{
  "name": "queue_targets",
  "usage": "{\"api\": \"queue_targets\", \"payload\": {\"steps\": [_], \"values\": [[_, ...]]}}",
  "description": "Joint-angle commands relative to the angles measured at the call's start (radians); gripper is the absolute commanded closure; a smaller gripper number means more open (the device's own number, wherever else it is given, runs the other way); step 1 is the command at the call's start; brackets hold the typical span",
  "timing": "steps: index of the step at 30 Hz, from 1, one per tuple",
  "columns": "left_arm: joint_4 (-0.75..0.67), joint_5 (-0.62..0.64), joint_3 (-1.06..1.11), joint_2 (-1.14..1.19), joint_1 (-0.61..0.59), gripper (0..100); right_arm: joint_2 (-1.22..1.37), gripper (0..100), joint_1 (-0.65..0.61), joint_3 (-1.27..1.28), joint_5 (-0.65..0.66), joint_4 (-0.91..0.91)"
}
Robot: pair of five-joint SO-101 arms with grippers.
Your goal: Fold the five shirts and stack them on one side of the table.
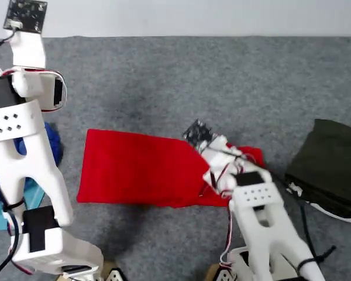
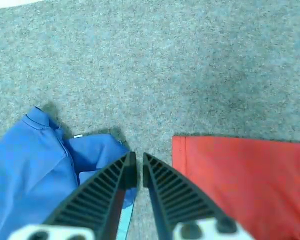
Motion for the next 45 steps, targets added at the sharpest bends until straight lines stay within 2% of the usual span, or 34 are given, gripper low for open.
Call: {"api": "queue_targets", "payload": {"steps": [1,6,11,15,20,25,32,36,41,45], "values": [[0.017,0.006,-0.002,-0.046,-0.005,97,-0.019,97.7,0.035,-0.222,-0.011,0.219],[0.017,0.008,-0.002,-0.044,-0.005,97,-0.021,97.7,0.065,-0.371,-0.008,0.489],[0.017,0.008,-0.002,-0.038,-0.005,97,0.071,97.7,0.059,-0.376,-0.009,0.680],[0.000,0.008,0.010,-0.038,-0.005,97,0.231,97.7,0.047,-0.361,-0.021,0.662],[-0.017,0.005,0.054,-0.044,-0.006,97,0.432,97.7,-0.047,-0.405,-0.112,0.547],[-0.018,0.005,0.058,-0.046,-0.066,97,0.579,97.7,-0.127,-0.537,-0.153,0.464],[-0.015,0.005,0.058,-0.046,-0.118,97,0.768,97.7,-0.136,-0.718,-0.166,0.418],[-0.012,0.003,0.058,-0.046,-0.118,97,0.817,97.7,-0.139,-0.784,-0.166,0.458],[-0.012,0.002,0.058,-0.046,-0.120,97,0.765,97.7,-0.170,-0.902,-0.163,0.674],[-0.018,0.002,0.058,-0.046,-0.118,97,0.728,97.7,-0.196,-0.934,-0.160,0.766]]}}
